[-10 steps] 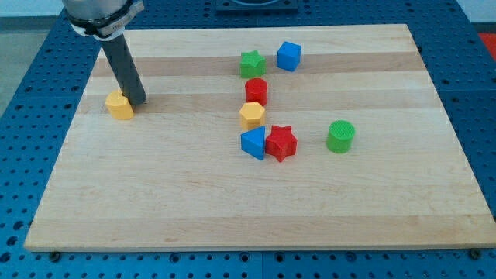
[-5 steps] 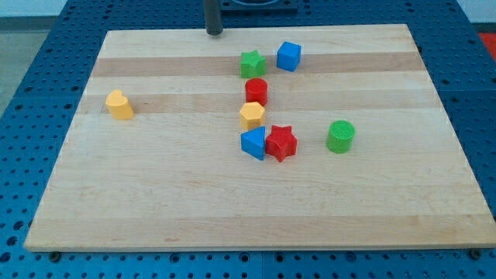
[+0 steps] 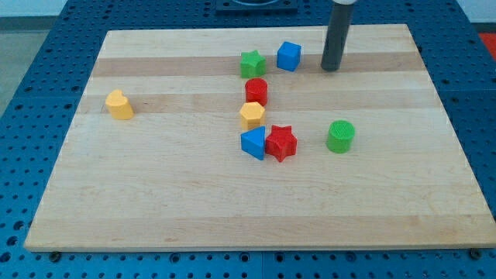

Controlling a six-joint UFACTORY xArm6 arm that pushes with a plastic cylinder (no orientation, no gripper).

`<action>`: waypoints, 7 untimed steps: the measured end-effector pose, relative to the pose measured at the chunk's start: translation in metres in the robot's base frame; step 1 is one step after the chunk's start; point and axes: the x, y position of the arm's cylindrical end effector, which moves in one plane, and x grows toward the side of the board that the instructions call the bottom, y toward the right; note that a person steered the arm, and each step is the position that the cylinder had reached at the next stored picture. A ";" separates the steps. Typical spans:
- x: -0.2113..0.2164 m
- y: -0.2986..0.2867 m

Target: Slide the blue cube towards the top left

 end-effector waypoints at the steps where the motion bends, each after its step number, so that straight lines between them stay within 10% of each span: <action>1: -0.006 -0.026; 7: -0.053 -0.153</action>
